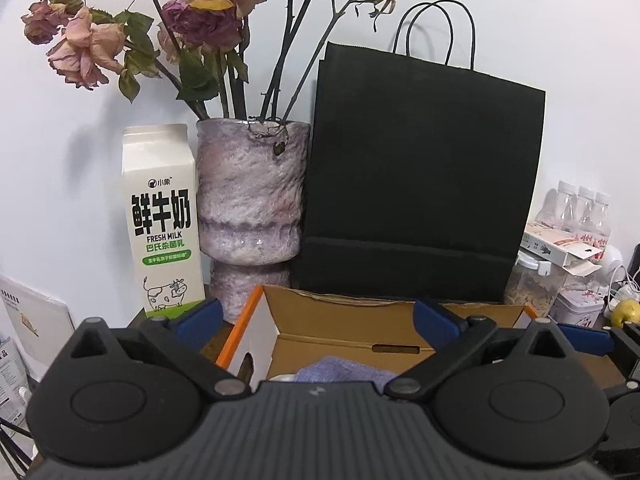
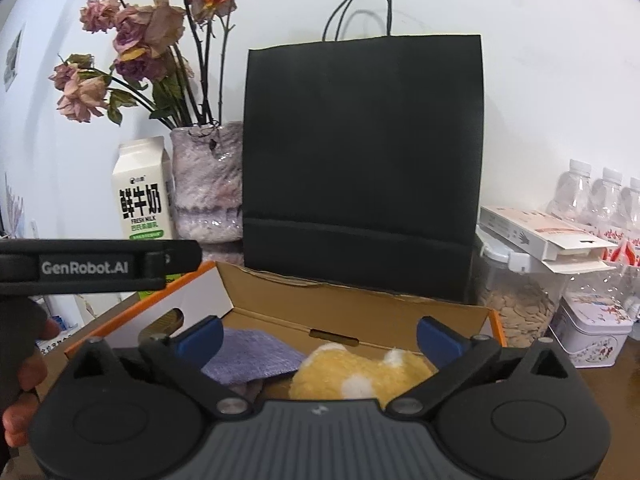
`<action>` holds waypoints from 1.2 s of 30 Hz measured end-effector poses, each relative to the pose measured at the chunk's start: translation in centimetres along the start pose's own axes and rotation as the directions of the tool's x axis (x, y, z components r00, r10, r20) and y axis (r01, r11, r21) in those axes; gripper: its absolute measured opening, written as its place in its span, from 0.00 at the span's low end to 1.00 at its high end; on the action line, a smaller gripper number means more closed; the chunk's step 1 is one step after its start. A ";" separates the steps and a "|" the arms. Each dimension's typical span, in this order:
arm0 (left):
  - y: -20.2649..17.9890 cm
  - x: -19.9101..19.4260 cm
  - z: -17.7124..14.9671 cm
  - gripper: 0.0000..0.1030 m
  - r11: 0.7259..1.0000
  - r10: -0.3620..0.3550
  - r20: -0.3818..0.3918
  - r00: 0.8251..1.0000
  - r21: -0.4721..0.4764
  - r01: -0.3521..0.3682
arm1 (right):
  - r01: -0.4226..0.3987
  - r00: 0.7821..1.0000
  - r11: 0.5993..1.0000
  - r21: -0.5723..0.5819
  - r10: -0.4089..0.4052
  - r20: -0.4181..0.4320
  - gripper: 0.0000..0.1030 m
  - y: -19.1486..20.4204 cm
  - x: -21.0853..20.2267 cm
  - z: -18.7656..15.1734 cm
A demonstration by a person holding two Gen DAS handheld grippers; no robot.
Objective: Organize objects
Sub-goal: 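Open both grippers over the box to drop the rose and soap bar, then move both grippers back to the table toward the cable and bottle cap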
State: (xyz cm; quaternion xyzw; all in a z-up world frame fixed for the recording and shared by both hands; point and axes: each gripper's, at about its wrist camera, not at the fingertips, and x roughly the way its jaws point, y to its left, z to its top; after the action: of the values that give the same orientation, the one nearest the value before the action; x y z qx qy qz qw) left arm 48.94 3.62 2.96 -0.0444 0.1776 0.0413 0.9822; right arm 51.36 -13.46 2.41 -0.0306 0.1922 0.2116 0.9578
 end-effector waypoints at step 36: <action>-0.3 -11.6 -6.0 1.00 1.000 0.023 -0.124 0.992 0.008 -0.023 | 0.040 0.994 0.999 0.020 -0.038 -0.106 1.00 -3.6 -10.8 -6.4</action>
State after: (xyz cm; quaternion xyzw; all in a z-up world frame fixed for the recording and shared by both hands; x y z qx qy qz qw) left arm 36.08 1.93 1.45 -0.0416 0.2390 0.0492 0.9689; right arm 41.59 -21.88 0.52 -0.0350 0.2440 0.1890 0.9505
